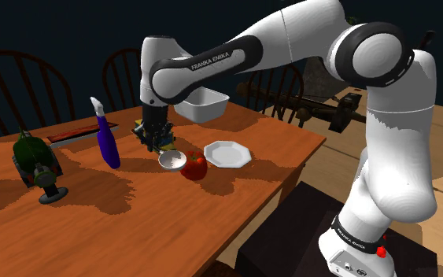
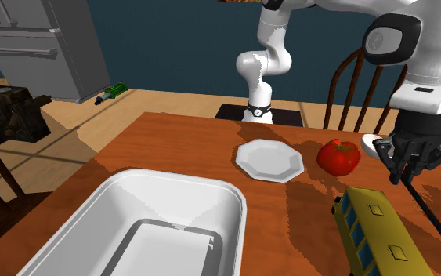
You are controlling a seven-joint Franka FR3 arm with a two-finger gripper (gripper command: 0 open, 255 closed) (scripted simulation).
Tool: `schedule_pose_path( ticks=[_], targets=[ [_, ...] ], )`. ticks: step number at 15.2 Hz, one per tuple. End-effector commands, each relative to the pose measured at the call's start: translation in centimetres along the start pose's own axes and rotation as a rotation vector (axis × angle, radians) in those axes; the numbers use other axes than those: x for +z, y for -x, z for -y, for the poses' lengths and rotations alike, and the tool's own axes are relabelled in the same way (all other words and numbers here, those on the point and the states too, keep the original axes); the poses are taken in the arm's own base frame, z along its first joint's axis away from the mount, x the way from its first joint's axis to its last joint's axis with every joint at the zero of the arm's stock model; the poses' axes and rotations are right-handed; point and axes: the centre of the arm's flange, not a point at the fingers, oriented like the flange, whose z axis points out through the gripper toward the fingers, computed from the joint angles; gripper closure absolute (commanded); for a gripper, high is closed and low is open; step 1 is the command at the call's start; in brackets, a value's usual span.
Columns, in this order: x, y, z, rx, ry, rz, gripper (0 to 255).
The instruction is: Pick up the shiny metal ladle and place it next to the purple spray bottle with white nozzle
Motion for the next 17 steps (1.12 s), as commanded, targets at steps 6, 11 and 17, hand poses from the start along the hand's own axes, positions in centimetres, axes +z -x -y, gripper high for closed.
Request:
schedule_pose_path(
  ticks=[6,11,17],
  targets=[
    [3.7,0.3,-0.4,0.0,0.0,-0.001,255],
    [6.3,0.6,-0.6,0.0,0.0,-0.001,255],
    [7.2,0.7,-0.7,0.0,0.0,-0.001,255]
  ],
)
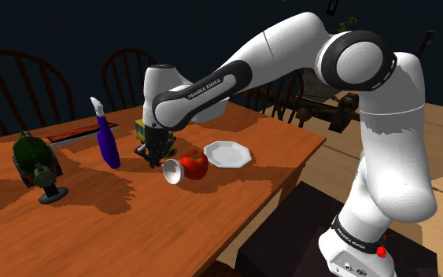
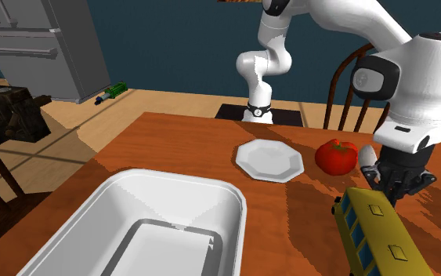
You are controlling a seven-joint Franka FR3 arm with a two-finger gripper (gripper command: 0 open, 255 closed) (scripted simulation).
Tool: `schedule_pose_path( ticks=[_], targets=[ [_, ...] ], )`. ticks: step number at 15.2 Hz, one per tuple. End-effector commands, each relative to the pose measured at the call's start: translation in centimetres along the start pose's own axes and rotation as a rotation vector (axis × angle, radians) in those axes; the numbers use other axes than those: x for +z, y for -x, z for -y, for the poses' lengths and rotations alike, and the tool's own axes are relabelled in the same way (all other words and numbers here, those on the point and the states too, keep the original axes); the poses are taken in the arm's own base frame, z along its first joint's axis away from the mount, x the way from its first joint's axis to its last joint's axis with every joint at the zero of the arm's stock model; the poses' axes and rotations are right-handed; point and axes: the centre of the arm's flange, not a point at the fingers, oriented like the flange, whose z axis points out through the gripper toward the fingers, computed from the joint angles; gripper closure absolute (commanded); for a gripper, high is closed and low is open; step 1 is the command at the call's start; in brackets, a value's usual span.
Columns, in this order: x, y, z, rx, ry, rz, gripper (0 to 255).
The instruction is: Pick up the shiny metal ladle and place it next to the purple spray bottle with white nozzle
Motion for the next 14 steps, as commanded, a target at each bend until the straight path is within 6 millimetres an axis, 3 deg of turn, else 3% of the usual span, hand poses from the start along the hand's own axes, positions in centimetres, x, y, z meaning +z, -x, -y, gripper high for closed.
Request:
schedule_pose_path(
  ticks=[1,3,4,9,13,14],
  targets=[
    [0.1,0.0,-0.1,0.001,0.001,0.001,255],
    [0.1,0.0,-0.1,0.001,0.001,0.001,255],
    [0.1,0.0,-0.1,0.001,0.001,0.001,0],
    [0.1,0.0,-0.1,0.001,0.001,0.001,0],
    [-4.9,0.0,-0.1,0.001,0.001,0.001,0],
    [-4.9,0.0,-0.1,0.001,0.001,0.001,0]
  ],
)
